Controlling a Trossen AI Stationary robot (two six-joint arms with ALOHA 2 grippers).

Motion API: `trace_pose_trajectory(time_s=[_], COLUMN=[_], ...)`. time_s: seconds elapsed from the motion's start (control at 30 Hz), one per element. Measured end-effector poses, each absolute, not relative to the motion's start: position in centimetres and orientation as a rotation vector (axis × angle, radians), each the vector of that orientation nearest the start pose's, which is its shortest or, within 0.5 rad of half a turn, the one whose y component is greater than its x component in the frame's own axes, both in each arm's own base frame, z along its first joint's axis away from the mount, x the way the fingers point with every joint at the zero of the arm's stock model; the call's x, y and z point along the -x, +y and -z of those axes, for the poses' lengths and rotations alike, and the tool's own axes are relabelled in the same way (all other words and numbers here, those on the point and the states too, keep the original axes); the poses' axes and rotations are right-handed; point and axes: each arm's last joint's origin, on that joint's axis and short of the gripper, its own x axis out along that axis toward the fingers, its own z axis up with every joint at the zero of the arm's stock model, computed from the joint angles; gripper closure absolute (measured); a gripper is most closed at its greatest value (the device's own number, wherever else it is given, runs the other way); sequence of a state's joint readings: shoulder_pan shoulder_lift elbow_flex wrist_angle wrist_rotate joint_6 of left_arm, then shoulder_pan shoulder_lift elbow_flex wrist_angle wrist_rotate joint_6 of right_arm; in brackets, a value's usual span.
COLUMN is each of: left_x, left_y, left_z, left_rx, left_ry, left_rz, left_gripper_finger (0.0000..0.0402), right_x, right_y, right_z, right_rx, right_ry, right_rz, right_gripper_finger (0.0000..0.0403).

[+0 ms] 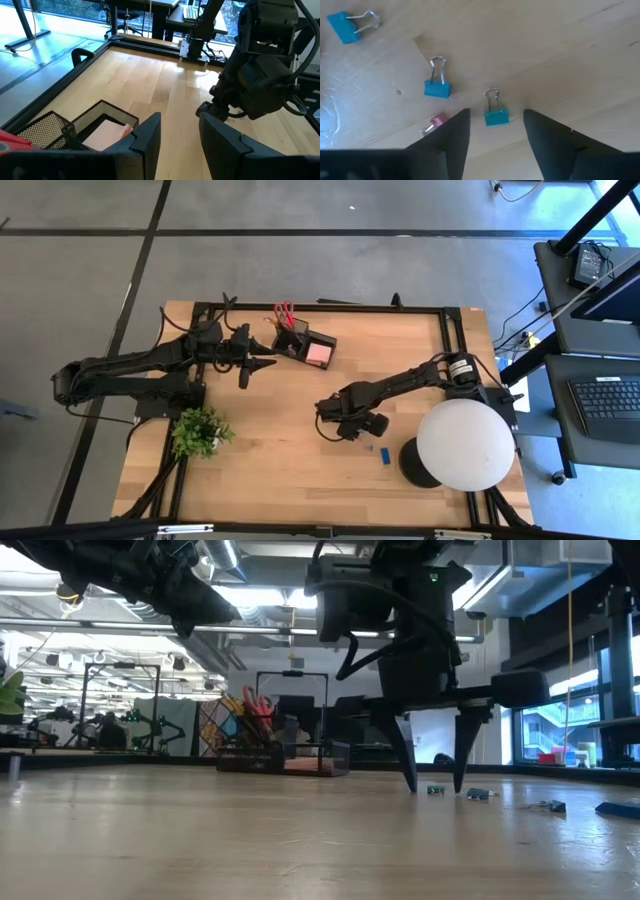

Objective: Pick and place office supplies into organizer
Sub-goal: Put the blue binder clip into the black desk organizer

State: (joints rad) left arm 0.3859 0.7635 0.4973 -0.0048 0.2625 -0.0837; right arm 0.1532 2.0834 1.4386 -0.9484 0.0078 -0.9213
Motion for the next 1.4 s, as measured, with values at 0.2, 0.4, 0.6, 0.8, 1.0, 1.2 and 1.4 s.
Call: trace_pose_trajectory(time_s=[0.2, 0.4, 0.6, 0.8, 1.0, 1.2, 1.4], left_x=[-16.4, -16.4, -16.4, -16.4, -16.4, -16.4, -16.4], left_y=[5.8, 5.8, 5.8, 5.8, 5.8, 5.8, 5.8], left_z=[-25.4, -25.4, -25.4, -25.4, -25.4, -25.4, -25.4], left_rx=[0.17, 0.17, 0.169, 0.17, 0.17, 0.17, 0.169], left_ry=[0.252, 0.252, 0.252, 0.252, 0.252, 0.252, 0.252], left_rz=[-0.134, -0.134, -0.134, -0.134, -0.134, -0.134, -0.134], left_gripper_finger=[0.0274, 0.0274, 0.0274, 0.0274, 0.0274, 0.0274, 0.0274], right_x=[-36.9, -36.5, -36.8, -36.8, -36.8, -37.1, -38.8], right_y=[5.6, 5.6, 5.7, 5.7, 5.7, 5.7, 5.4], right_z=[-12.7, -12.1, -12.2, -12.2, -12.2, -12.5, -14.3], right_rx=[0.839, 0.837, 0.839, 0.839, 0.823, 0.735, 0.598], right_ry=[1.424, 1.422, 1.402, 1.399, 1.403, 1.443, 1.454], right_rz=[-0.843, -0.842, -0.832, -0.831, -0.813, -0.729, -0.55], right_gripper_finger=[0.0253, 0.0282, 0.0298, 0.0313, 0.0329, 0.0333, 0.0333])
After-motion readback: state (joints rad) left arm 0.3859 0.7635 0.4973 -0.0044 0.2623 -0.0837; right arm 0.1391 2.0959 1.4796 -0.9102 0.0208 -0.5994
